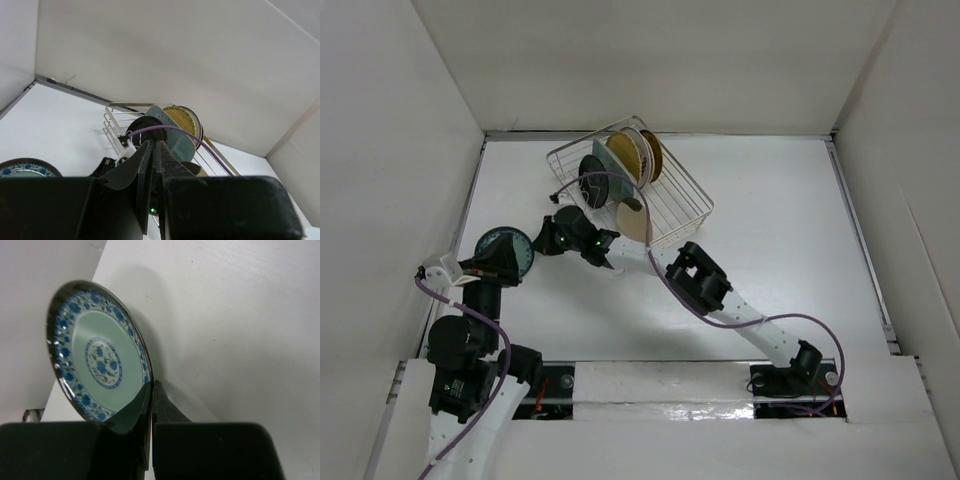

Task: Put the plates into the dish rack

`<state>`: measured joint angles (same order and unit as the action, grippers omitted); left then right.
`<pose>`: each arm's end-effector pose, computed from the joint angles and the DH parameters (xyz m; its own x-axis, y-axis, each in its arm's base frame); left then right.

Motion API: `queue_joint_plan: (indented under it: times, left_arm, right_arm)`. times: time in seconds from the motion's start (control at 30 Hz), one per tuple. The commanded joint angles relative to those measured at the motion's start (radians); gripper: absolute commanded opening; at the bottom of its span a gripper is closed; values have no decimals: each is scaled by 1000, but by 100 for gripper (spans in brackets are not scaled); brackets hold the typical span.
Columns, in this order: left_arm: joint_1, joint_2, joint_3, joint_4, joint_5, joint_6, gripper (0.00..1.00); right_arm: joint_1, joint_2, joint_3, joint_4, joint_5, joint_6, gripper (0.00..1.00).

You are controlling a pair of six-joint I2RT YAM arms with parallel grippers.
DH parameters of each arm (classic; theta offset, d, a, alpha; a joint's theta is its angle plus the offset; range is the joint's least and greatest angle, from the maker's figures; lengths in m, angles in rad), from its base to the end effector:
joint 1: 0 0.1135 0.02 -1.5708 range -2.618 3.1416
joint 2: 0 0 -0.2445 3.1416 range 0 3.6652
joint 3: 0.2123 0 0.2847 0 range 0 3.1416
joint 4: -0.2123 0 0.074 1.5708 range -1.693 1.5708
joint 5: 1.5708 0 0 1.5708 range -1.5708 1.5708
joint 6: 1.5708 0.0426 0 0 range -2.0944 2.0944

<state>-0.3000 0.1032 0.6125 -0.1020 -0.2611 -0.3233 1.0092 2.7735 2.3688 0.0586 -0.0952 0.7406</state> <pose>0.0952 -0.0179 0.3724 0.3401 -0.4265 -0.8381 0.1762 0.9044 -0.3887 0.3358 0.5414 0.1076 -0.7340 0.0947 -0.6725 -0.5351 0.5291 0.6585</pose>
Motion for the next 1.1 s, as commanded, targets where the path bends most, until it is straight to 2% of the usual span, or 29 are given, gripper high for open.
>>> queue_joint_plan:
  times: [0.0, 0.23, 0.43, 0.6, 0.7, 0.87, 1.07]
  left_arm:
    - [2, 16, -10, 48, -4, 1, 5]
    - [2, 32, -10, 51, -13, 6, 5]
    - [2, 33, -10, 56, -26, 7, 5]
    - [2, 41, -11, 58, -23, 9, 5]
    - [2, 52, -11, 58, -10, 7, 5]
    - [2, 78, -13, 65, 8, 10, 5]
    - [2, 96, -13, 67, 17, 10, 5]
  right_arm:
    - [3, -136, -156, 191, -11, -20, 0]
    - [3, -386, -357, 280, 81, -162, 0]
    - [-8, -535, -434, 302, 147, -254, 0]
    - [-81, -597, -447, 267, 196, -293, 0]
    - [-136, -621, -430, 215, 262, -336, 0]
    - [-208, -605, -292, 95, 405, -449, 0]
    - [-218, -551, -155, -55, 587, -596, 0]
